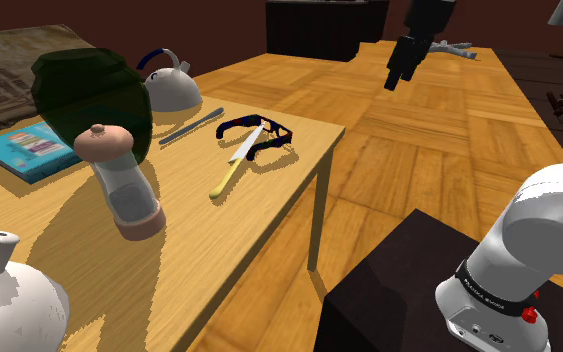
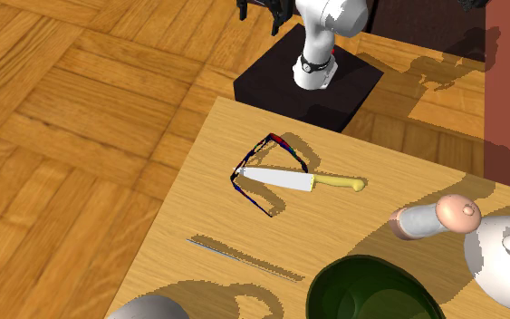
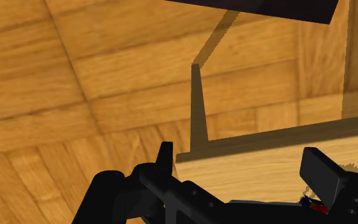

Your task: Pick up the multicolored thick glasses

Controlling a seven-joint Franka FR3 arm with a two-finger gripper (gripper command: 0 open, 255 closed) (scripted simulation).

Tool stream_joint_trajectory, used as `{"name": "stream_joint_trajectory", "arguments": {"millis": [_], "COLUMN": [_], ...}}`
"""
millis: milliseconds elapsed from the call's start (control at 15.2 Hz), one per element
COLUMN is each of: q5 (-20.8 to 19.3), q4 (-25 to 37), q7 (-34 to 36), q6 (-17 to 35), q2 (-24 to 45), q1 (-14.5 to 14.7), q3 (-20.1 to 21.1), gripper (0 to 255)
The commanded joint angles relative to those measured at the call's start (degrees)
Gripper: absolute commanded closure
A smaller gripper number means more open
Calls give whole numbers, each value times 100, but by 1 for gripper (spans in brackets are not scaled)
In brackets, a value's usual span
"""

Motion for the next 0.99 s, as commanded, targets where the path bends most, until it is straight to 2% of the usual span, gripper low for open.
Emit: {"name": "stream_joint_trajectory", "arguments": {"millis": [0,462,924], "q5": [0,268,353], "q4": [0,462,1285], "q7": [0,597,1169], "q6": [0,726,1236], "q2": [0,1257,2648], "q1": [0,177,298], "q3": [0,465,869], "gripper": [0,0,0]}}
